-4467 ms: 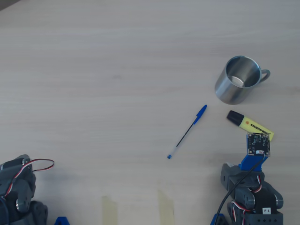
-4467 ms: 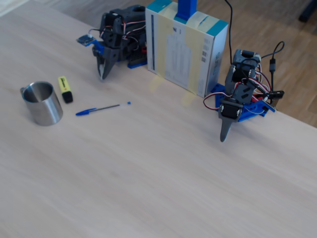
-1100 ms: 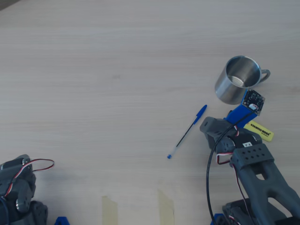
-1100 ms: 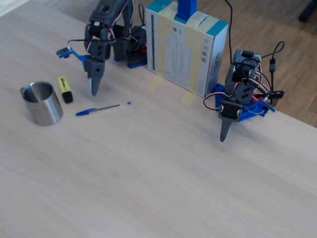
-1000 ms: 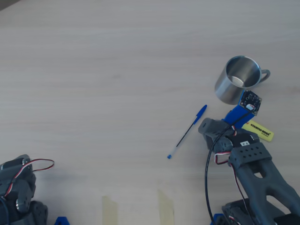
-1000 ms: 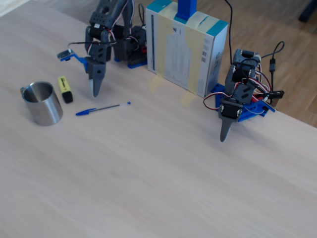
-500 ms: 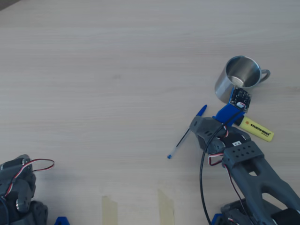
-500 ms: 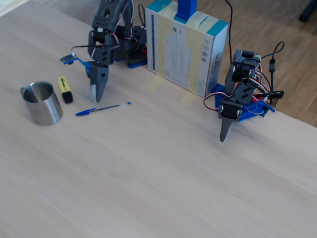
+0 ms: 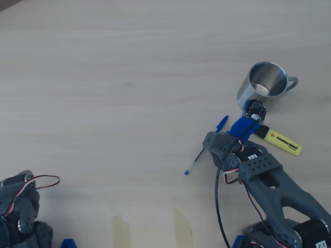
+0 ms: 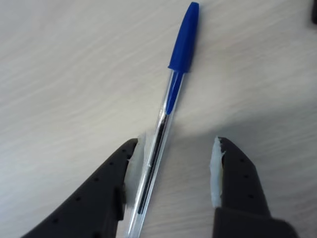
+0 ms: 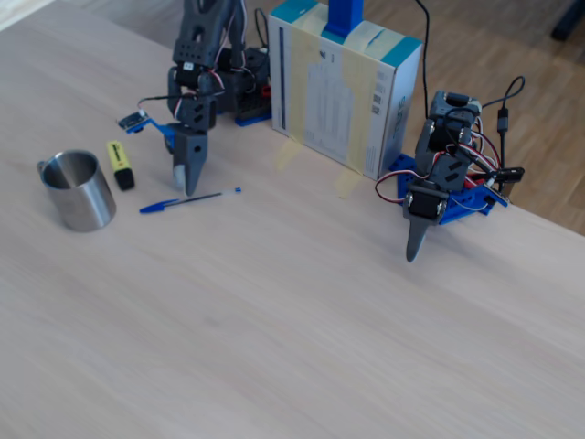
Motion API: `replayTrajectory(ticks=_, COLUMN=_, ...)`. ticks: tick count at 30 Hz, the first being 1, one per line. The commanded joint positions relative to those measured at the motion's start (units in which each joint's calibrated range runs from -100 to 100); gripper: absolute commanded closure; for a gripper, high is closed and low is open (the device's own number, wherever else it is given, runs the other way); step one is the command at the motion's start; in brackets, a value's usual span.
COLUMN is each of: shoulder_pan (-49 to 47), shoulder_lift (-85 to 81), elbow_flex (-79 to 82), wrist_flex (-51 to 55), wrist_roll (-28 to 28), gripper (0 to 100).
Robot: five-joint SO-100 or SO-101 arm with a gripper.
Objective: Grab the blue pen and put it in the silver cup.
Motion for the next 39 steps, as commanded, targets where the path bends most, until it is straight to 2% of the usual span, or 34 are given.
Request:
replayTrajectory(ticks=1, shoulder_pan=0.83, shoulder_lift=1.49, elbow_flex=-3.41, wrist_flex=-1.82, wrist_roll=-0.21, gripper=78)
replayTrajectory(ticks=23, shoulder_pan=2.49, shoulder_lift=8.31, elbow_flex=-2.87, wrist_flex=-2.34, wrist_roll=-0.16, gripper=78)
replayTrajectory(ticks=32, shoulder_pan=2.58, shoulder_lift=7.89, elbow_flex=-2.78, wrist_flex=-1.65, wrist_roll=-0.05, gripper=94)
replayTrajectory(ticks=39, shoulder_pan=2.4, shoulder_lift=7.73, elbow_flex=-2.78, wrist_flex=-1.65, wrist_roll=-0.05, gripper=98)
